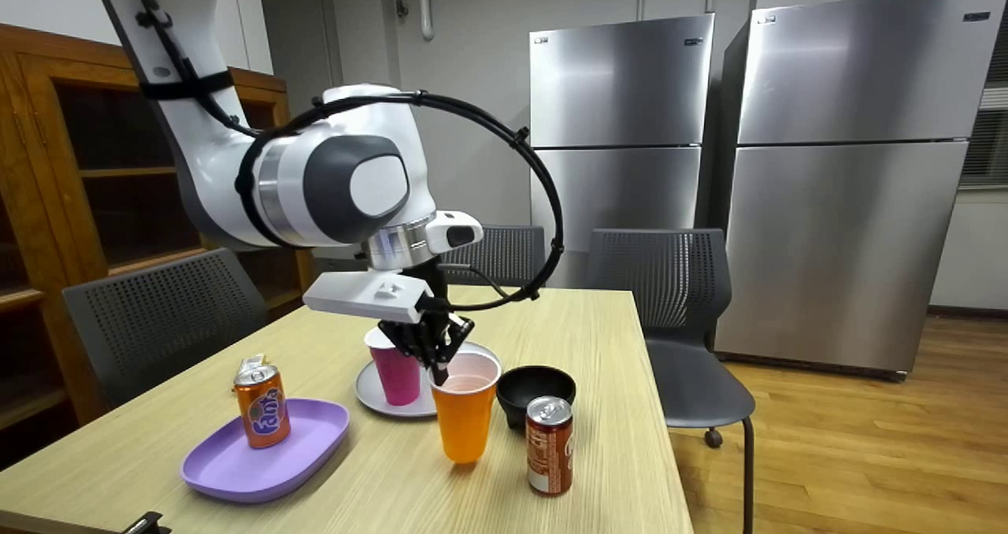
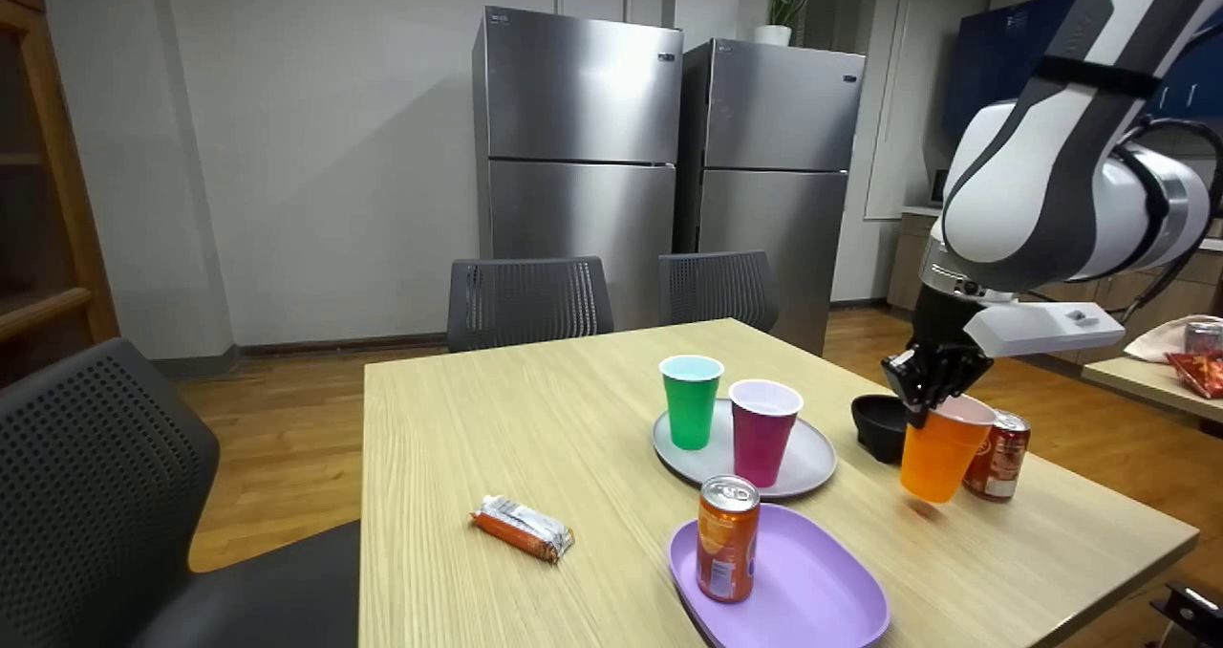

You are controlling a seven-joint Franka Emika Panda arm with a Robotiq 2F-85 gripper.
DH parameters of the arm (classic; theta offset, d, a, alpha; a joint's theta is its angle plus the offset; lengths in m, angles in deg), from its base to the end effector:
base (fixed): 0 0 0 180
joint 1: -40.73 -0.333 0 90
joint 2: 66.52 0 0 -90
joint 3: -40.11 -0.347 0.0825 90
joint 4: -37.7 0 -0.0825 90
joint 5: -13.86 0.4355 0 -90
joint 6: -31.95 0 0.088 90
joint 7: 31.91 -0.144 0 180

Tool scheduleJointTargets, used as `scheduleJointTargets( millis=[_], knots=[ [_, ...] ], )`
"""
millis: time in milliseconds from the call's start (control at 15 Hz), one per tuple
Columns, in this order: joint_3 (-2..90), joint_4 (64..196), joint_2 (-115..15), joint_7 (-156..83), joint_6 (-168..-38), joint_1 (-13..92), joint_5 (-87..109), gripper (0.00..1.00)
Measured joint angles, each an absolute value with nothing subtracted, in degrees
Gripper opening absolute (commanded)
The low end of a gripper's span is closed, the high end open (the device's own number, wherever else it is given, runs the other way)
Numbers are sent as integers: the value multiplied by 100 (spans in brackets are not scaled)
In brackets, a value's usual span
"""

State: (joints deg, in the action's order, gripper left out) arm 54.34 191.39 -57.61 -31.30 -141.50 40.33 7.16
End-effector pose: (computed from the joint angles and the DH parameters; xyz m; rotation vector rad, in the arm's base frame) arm 0.4455 -0.1070 0.1491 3.0387 -0.1662 0.2783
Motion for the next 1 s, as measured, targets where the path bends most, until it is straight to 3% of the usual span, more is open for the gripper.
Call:
scheduleJointTargets(
  millis=[1000],
  knots=[
    [5000,18233,-6168,-3453,-13560,4037,645,1]
  ],
)
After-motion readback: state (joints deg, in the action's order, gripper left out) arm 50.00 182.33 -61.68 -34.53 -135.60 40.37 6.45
